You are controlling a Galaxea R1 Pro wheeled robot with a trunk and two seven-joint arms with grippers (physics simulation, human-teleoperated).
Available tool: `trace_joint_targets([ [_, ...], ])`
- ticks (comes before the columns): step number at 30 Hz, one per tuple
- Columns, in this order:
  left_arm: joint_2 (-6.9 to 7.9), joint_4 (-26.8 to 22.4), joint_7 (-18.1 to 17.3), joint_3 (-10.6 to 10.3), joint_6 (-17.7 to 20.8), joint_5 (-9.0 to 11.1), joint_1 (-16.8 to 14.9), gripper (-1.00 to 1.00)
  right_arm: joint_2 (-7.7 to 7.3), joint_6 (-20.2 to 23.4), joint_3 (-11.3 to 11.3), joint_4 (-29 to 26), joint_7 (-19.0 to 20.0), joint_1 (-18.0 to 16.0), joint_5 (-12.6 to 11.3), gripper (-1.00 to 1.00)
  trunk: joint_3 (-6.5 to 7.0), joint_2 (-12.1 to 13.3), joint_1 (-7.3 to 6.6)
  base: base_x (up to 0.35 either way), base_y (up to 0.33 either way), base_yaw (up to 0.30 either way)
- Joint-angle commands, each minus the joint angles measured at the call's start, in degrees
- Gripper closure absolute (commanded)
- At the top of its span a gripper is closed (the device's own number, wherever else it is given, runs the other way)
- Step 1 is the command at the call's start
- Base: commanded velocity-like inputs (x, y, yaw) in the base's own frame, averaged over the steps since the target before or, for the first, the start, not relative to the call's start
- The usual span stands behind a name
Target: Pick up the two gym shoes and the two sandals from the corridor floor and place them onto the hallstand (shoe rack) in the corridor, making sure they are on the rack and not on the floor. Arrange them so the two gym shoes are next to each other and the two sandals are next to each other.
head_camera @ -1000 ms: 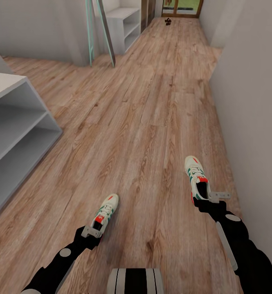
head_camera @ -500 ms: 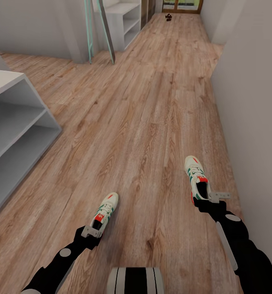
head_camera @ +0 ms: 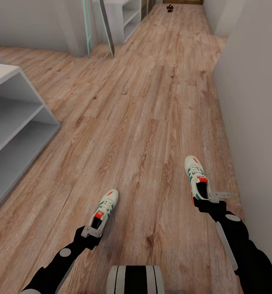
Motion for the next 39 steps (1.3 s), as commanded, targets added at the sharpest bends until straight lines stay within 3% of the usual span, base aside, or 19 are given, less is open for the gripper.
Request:
trace_joint_targets([
  [1, 0.03, -0.02, 0.03, -0.05, -0.27, -0.60, -0.02, -1.00, -0.02, 0.29, 0.04, -0.07, -0.20, -0.02, -0.24, 1.00, -0.28, -0.03, 0.01, 0.000, 0.000, 0.000],
  [5, 0.03, -0.04, 0.01, -0.02, -0.27, -0.60, -0.02, -1.00, -0.02, 0.29, 0.04, -0.07, -0.20, -0.02, -0.24, 1.00, -1.35, -0.08, 0.12, 0.000, 0.000, 0.000],
  [10, 0.03, -0.05, 0.04, -0.01, -0.27, -0.60, -0.02, -1.00, -0.02, 0.29, 0.04, -0.07, -0.20, -0.02, -0.24, 1.00, -1.73, -0.08, 0.12, 0.000, 0.000, 0.000],
  [27, 0.12, -0.05, 0.12, 0.13, -0.27, -0.61, -0.02, -1.00, -0.02, 0.29, 0.06, -0.07, -0.20, -0.02, -0.24, 1.00, -1.86, -0.08, 0.12, 0.000, 0.000, 0.000],
  [39, 0.07, -0.04, 2.52, 0.14, -0.08, -0.60, -0.02, -1.00, -0.02, 0.29, 0.04, -0.07, -0.20, -0.02, -0.24, 1.00, -1.86, -0.08, 0.12, 0.059, 0.039, 0.000],
])
